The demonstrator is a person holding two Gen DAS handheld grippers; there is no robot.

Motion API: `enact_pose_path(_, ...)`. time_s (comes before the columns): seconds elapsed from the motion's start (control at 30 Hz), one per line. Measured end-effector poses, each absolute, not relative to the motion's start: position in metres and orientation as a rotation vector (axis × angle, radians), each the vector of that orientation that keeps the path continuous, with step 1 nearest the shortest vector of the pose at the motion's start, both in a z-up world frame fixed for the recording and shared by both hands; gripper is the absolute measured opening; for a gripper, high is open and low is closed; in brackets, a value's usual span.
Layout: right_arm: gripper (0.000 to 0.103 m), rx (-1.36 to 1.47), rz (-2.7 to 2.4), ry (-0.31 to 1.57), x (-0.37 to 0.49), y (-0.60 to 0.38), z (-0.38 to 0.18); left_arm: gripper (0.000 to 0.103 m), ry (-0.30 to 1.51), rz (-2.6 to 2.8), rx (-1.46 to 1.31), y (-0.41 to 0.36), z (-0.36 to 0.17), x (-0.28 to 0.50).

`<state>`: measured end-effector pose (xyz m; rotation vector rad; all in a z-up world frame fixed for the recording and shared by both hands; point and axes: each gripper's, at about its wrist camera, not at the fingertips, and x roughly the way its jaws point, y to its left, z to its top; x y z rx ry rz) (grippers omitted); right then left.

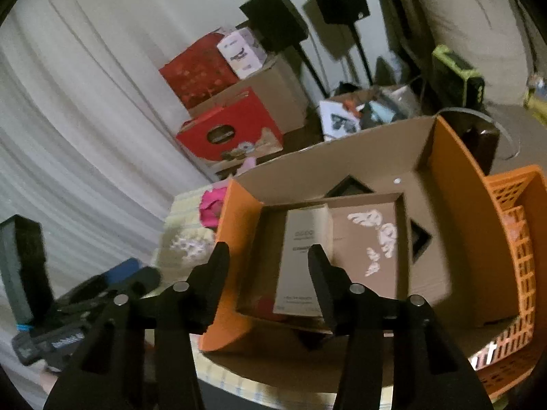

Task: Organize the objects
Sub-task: 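Move both tools back toward the pink rose bouquet on the table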

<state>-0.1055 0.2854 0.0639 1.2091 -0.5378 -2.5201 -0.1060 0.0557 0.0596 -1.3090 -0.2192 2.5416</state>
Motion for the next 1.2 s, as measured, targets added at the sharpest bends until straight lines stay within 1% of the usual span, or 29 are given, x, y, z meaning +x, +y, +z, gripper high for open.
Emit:
enact_pose_path(0.13, 0.053, 1.267, -2.532, -0.568, -0.112, 0.29, 0.052, 0.085, -0.235, 2.558, -1.311, 0.035, 0.054, -0.097)
enact_pose_path(0.27, 0.053, 1.266, -2.528, -0.565, -0.106, 0.288, 0.046, 0.085, -0.237, 2.593, -1.316, 0.013, 0.046, -0.094)
enact_pose_path(0.4, 0.053, 1.228, -2.573, -0.49, -0.1, 0.274, 0.049, 0.085, -0.309, 2.626, -1.302, -0.015, 0.042, -0.09)
enact_pose_path(0.63, 0.052, 1.159, -2.584, -0.327, -0.088, 0.222, 0.053, 0.085, -0.255, 2.679, -1.333, -0.039, 0.033, -0.09)
enact_pose_path(0.67, 0.05, 1.156, -2.578, -0.304, -0.087, 0.212, 0.053, 0.085, -0.256, 2.675, -1.339, -0.04, 0.031, -0.092)
enact_pose_path(0.73, 0.047, 1.146, -2.567, -0.255, -0.083, 0.194, 0.053, 0.085, -0.277, 2.655, -1.358, -0.045, 0.024, -0.095)
enact_pose_path(0.87, 0.044, 1.131, -2.533, -0.194, -0.073, 0.162, 0.049, 0.085, -0.343, 2.613, -1.414, -0.061, 0.003, -0.1)
enact_pose_path(1.0, 0.043, 1.135, -2.486, -0.125, -0.067, 0.13, 0.042, 0.085, -0.395, 2.601, -1.448, -0.074, -0.01, -0.104)
enact_pose_path(1.2, 0.042, 1.184, -2.459, -0.032, -0.08, 0.09, 0.025, 0.085, -0.435, 2.636, -1.453, -0.102, -0.015, -0.105)
